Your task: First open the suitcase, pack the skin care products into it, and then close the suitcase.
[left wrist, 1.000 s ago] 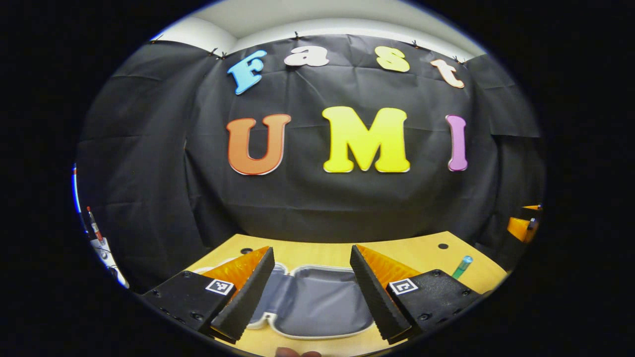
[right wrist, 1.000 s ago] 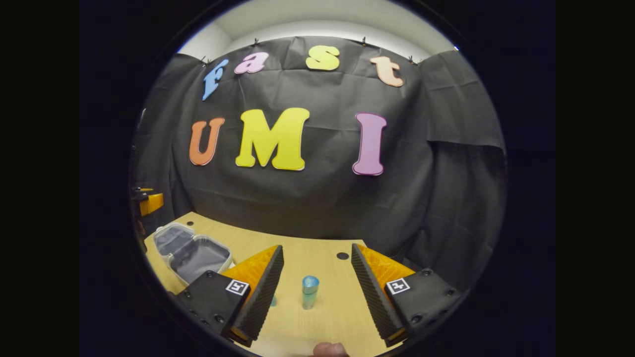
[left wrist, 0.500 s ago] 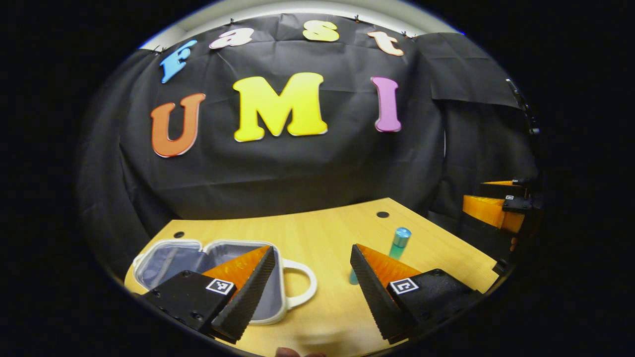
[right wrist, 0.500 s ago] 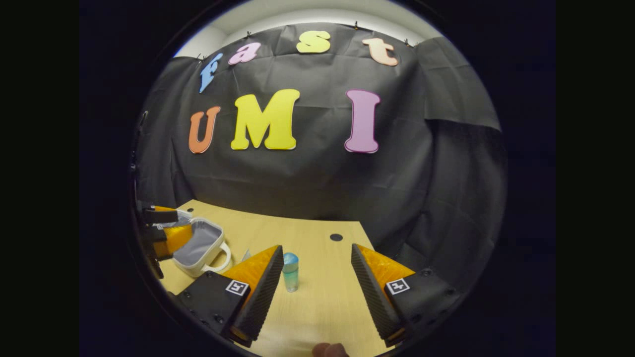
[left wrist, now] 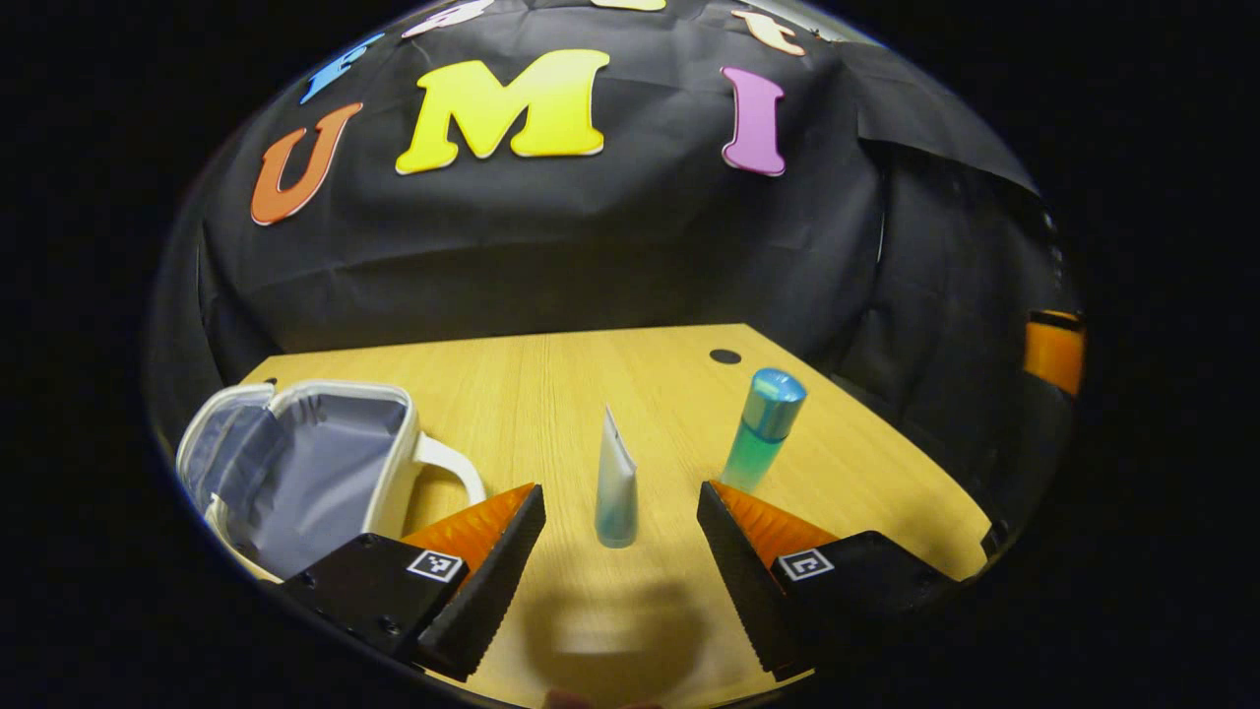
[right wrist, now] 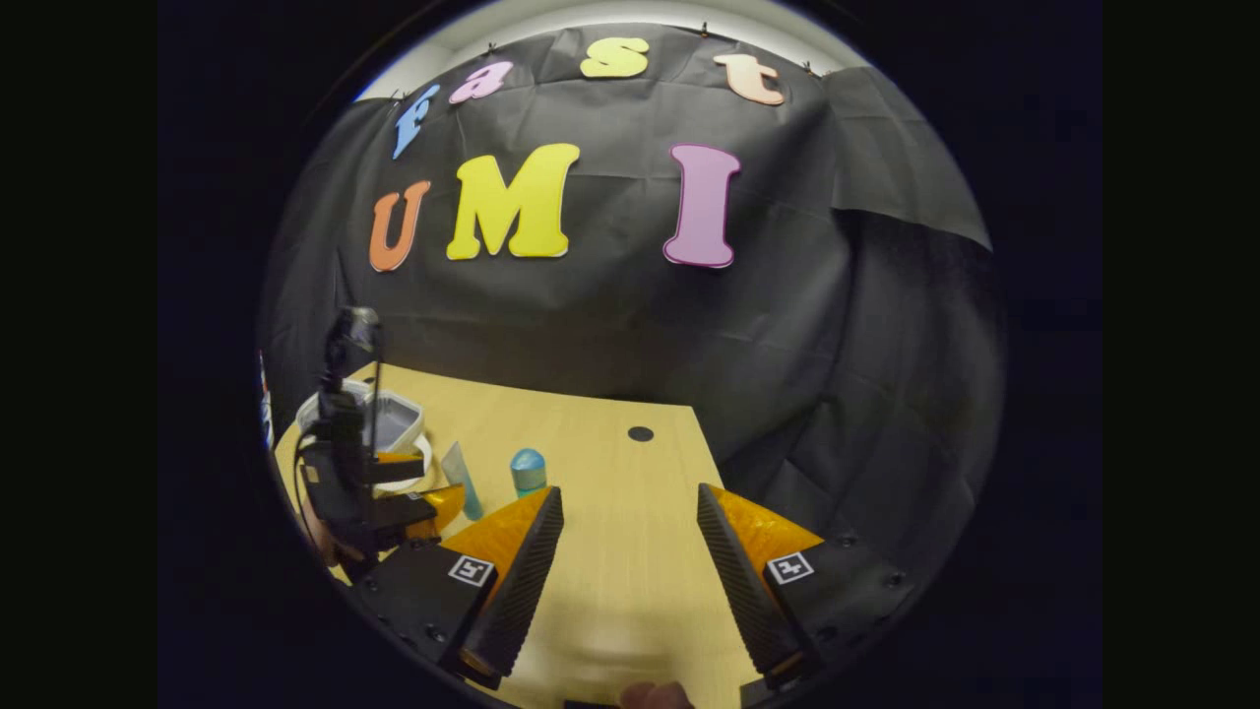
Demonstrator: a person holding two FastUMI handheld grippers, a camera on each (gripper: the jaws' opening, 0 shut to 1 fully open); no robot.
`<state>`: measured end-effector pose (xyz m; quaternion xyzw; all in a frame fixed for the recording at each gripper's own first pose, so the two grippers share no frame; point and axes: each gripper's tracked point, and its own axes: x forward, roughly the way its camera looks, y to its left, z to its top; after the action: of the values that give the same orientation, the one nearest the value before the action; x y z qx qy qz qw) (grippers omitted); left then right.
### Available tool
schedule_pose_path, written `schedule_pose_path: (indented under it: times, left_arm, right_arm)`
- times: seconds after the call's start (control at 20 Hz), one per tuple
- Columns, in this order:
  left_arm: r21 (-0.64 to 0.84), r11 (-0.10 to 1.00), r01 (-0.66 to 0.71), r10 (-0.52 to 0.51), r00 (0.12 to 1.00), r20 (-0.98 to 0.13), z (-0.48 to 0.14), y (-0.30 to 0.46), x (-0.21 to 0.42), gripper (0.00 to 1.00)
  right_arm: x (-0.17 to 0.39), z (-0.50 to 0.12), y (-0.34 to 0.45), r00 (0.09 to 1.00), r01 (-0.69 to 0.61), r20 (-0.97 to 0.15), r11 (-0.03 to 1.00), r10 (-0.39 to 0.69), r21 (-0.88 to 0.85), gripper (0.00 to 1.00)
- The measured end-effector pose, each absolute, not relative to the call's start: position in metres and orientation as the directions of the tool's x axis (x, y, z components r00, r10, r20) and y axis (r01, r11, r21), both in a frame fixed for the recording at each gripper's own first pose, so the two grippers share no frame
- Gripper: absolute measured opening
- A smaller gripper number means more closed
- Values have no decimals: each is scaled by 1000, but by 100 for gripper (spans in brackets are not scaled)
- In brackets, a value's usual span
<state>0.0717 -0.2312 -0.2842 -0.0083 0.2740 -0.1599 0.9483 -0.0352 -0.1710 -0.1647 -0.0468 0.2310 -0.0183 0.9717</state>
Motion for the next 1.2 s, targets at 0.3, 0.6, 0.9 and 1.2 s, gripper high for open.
schedule_pose_path:
  times: [0.3,0.6,0.9,1.2]
  left_arm:
    - [-107,965,241,-257,770,-584,-330,-229,91,93]
    - [-136,967,216,-253,749,-612,-344,-230,98,69]
    - [-137,964,230,-265,759,-595,-341,-232,102,51]
    - [-171,950,261,-311,751,-583,-313,-228,91,40]
  right_arm:
    - [-38,-191,-202,856,62,-507,994,-102,-95,82]
    - [-28,-210,-198,846,31,-530,997,-62,-67,82]
    - [-7,-220,-189,848,-31,-530,997,-7,-63,82]
    - [2,-243,-154,823,-111,-562,994,83,-14,82]
